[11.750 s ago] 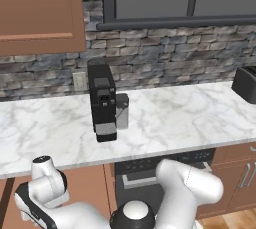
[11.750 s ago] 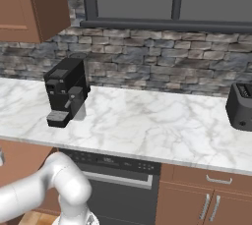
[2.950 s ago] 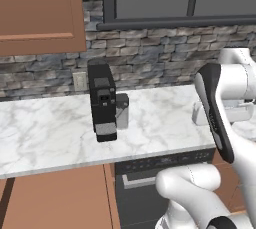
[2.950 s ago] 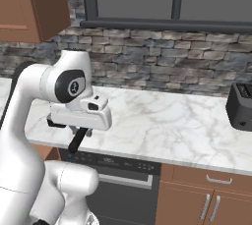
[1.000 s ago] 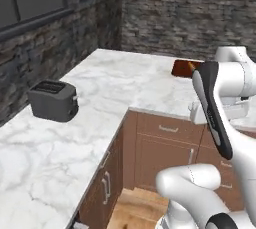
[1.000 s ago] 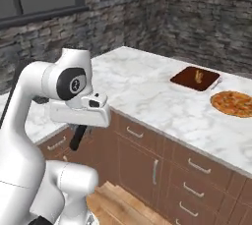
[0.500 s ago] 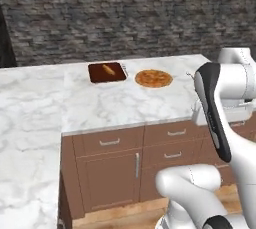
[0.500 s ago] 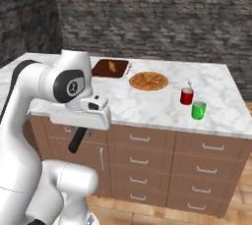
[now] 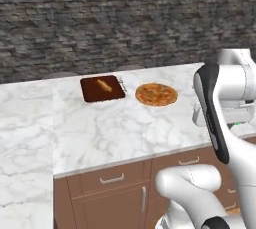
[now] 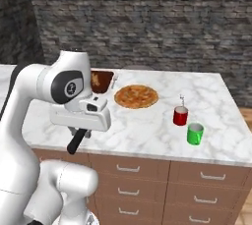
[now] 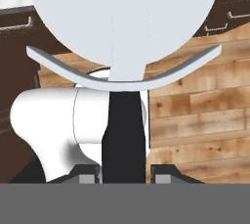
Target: Take the pizza cutter from the drawer on the left and place it on the dining counter for cutting.
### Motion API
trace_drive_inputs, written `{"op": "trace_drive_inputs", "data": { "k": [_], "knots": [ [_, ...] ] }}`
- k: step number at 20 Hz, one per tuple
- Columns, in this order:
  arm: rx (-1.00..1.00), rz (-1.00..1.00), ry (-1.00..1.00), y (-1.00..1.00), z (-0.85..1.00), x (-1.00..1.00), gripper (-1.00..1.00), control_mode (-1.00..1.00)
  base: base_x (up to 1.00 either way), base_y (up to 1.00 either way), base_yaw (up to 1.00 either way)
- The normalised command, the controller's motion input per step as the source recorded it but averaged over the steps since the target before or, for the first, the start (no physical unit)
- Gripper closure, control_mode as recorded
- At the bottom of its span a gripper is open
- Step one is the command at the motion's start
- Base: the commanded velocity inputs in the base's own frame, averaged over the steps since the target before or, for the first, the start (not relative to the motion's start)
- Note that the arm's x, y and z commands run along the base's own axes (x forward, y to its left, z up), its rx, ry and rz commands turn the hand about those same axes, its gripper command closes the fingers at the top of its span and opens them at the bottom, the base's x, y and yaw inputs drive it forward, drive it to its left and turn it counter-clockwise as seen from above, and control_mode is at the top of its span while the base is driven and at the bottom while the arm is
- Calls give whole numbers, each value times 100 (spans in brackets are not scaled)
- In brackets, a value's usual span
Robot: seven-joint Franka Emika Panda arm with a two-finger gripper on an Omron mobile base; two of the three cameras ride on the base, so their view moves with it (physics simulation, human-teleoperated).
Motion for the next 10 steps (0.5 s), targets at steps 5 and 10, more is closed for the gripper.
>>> {"op": "trace_drive_inputs", "data": {
  "k": [5,10],
  "knots": [
    [0,0,0,0,0,0,100,100,53,0,-3],
    [0,0,0,0,0,0,100,100,45,0,0]
  ]
}}
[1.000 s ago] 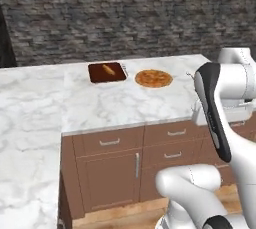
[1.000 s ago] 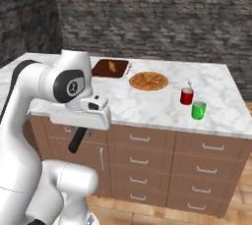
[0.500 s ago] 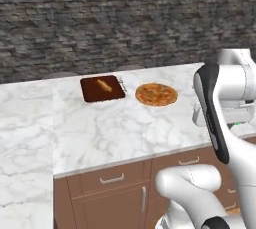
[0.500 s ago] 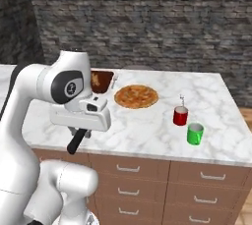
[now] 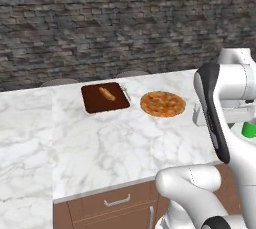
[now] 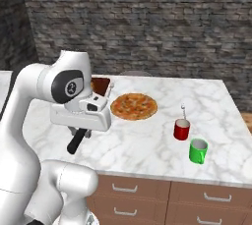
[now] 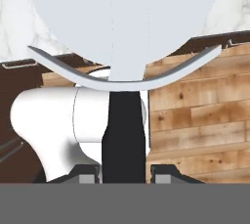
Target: Take the pizza cutter from the drawer on the left and place it on the dining counter for cutting.
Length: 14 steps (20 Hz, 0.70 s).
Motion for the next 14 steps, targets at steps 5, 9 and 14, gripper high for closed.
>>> {"op": "trace_drive_inputs", "data": {
  "k": [5,9,14],
  "knots": [
    [0,0,0,0,0,0,100,100,48,1,0],
    [0,0,0,0,0,0,100,100,86,7,0],
    [0,4,-2,14,0,100,100,-100,0,0,0]
  ]
}}
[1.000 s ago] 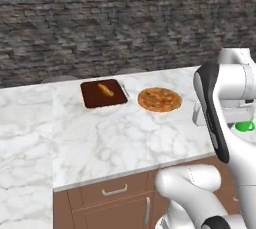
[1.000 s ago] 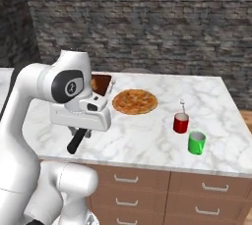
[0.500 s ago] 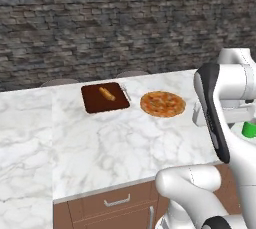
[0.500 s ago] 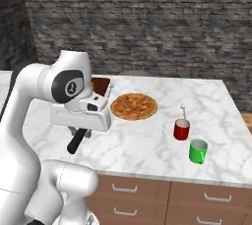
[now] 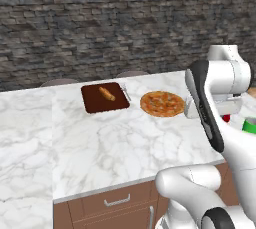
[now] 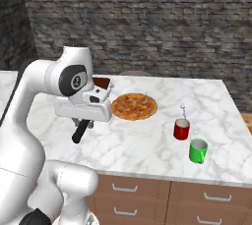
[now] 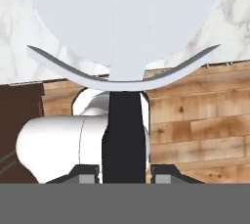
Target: Take the pizza cutter from the drawer on the left and place it on the dining counter for cutting.
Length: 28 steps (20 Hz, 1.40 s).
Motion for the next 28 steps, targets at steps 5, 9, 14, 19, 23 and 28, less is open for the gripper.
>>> {"op": "trace_drive_inputs", "data": {
  "k": [5,9,14,19,23,28],
  "knots": [
    [0,4,0,20,-1,100,100,-100,0,0,0],
    [0,1,-2,9,-11,99,100,-100,0,0,0],
    [0,0,-10,23,-28,78,100,-100,0,0,0],
    [0,0,-14,32,-43,70,100,-100,0,0,0],
    [0,4,-23,13,-54,53,100,-100,0,0,0],
    [1,5,-25,15,-57,46,100,-100,0,0,0]
  ]
}}
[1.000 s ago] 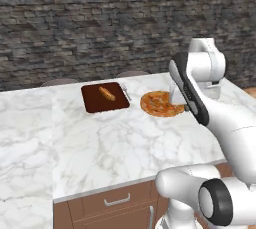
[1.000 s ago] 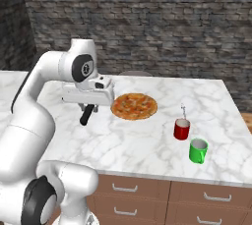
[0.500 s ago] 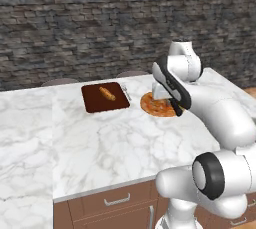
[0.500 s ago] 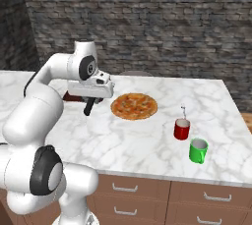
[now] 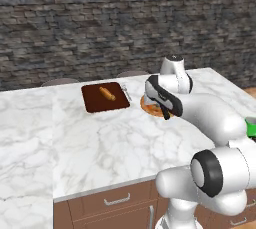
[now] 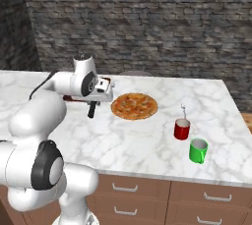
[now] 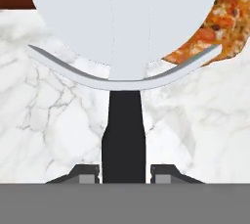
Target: Take the pizza cutter from the drawer on the left and place it on the dining counter for cutting.
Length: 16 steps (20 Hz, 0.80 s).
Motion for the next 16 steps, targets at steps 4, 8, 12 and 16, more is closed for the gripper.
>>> {"op": "trace_drive_inputs", "data": {
  "k": [4,8,12,16],
  "knots": [
    [0,4,-26,16,-49,43,100,-100,0,0,0],
    [0,2,-19,20,-42,51,100,-100,0,0,0],
    [0,0,-3,16,-23,31,100,-100,0,0,0],
    [0,0,0,9,-20,22,100,-100,0,0,0]
  ]
}}
